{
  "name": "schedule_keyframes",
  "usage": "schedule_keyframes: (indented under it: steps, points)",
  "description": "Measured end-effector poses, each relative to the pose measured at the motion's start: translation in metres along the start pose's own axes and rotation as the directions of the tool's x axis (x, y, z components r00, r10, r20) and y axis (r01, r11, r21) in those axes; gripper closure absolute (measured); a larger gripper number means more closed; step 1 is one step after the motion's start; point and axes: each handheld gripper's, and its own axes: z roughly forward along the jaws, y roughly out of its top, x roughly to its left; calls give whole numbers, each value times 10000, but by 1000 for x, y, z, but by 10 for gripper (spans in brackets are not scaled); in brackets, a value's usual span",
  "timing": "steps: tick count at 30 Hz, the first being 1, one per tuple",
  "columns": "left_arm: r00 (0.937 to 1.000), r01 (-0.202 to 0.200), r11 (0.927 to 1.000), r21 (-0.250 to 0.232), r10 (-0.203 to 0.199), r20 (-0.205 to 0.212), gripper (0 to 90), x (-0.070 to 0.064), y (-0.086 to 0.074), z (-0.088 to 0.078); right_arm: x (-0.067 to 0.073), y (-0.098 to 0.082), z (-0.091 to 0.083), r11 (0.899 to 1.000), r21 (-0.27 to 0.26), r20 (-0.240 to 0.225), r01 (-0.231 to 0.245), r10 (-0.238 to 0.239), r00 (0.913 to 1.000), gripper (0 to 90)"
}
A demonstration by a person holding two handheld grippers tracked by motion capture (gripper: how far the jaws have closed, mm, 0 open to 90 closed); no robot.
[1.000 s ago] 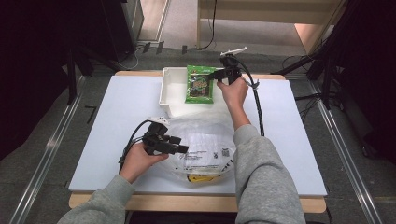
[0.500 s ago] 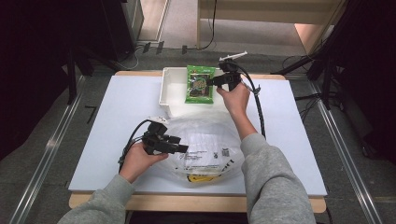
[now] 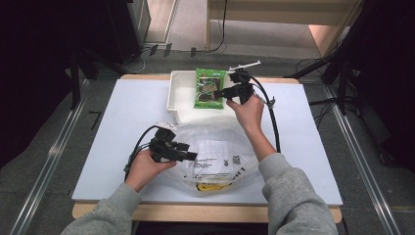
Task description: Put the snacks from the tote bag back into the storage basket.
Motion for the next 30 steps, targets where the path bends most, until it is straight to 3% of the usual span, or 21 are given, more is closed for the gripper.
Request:
schedule_keyframes:
  steps: [11, 30]
  points:
    - [10000, 56, 10000, -81, -57, -66, 381, 2, 0, -2, 13, -22, -14, 9979, 74, -179, 641, -639, 9978, 464]
    - [10000, 57, 9999, -132, -58, -58, 381, 4, 0, -4, 26, -66, -37, 9946, 184, -923, 1025, -1003, 9907, 462]
